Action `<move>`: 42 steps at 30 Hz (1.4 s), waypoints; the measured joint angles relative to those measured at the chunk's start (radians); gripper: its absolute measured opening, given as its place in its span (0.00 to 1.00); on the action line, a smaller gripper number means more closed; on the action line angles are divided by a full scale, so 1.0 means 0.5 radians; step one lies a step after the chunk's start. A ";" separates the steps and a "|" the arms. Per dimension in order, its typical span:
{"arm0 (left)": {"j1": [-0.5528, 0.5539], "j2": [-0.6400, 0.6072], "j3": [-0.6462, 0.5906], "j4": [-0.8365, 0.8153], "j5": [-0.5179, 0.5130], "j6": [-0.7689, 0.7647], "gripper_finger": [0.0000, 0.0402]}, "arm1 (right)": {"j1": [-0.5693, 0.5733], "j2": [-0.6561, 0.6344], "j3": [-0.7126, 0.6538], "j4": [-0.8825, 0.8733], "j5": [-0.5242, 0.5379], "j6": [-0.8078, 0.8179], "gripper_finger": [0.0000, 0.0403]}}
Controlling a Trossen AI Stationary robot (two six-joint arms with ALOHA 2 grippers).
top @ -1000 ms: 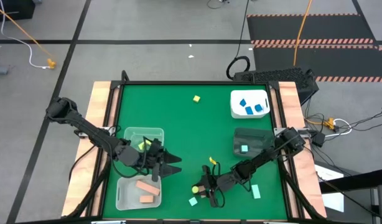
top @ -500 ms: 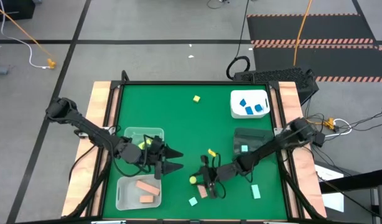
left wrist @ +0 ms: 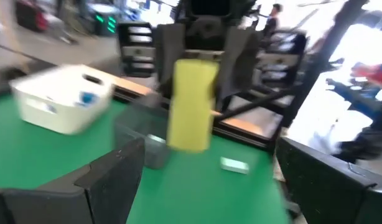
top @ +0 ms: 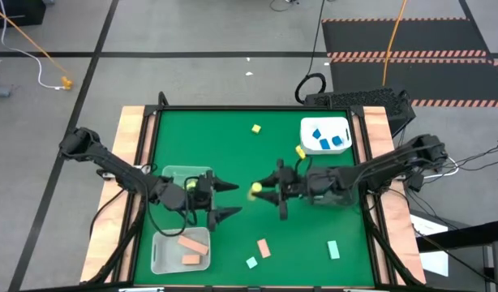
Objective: Sort & place blocks by color
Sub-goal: Put the green block into the transparent bin
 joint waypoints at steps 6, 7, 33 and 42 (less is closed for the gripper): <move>0.150 0.001 0.000 0.003 -0.024 0.119 0.90 | -0.090 -0.026 -0.001 0.064 -0.002 0.067 0.28; 0.172 0.001 0.000 0.003 -0.024 0.140 0.90 | -0.108 -0.027 -0.001 0.067 -0.003 0.087 0.28; 0.843 0.000 0.000 0.000 0.399 0.273 0.82 | -0.596 0.167 -0.002 0.354 -0.162 0.080 0.28; 0.897 0.000 0.000 -0.004 0.467 0.313 0.34 | -0.629 0.167 -0.002 0.355 -0.162 0.086 0.28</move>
